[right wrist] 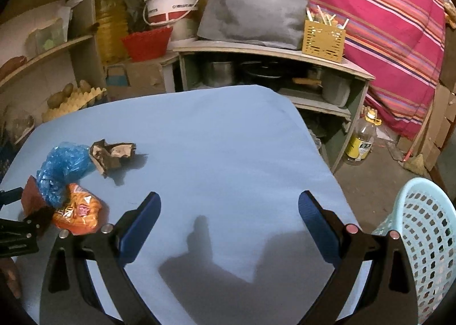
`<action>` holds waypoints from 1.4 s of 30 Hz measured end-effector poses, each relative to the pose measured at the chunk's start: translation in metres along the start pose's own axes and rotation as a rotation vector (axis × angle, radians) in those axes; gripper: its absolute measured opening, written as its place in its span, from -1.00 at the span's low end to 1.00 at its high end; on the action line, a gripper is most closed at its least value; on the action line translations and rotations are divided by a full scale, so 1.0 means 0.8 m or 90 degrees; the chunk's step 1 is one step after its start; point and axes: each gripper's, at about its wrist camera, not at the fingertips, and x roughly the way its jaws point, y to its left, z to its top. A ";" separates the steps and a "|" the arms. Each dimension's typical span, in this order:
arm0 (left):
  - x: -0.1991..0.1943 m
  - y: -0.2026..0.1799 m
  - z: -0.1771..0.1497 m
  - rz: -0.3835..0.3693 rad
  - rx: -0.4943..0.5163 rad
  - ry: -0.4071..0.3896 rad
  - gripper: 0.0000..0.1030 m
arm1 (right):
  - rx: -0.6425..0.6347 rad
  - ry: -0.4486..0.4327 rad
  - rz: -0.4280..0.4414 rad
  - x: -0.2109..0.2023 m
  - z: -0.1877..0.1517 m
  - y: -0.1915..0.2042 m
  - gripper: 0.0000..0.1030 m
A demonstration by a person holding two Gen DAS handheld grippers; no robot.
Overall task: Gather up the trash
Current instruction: 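Grasp the second brown scouring pad with the left tool and lift it, then grasp the orange chip bag with the right tool while the left holds the pad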
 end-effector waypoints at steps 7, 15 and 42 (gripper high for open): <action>0.004 0.005 0.001 -0.032 -0.011 0.006 0.82 | -0.025 0.007 0.011 0.006 -0.002 0.026 0.85; -0.023 0.009 -0.003 -0.018 -0.013 -0.024 0.79 | -0.030 0.012 0.060 0.001 -0.004 0.058 0.84; -0.067 0.111 -0.003 0.068 -0.136 -0.072 0.79 | -0.123 0.125 0.169 0.029 -0.027 0.158 -0.45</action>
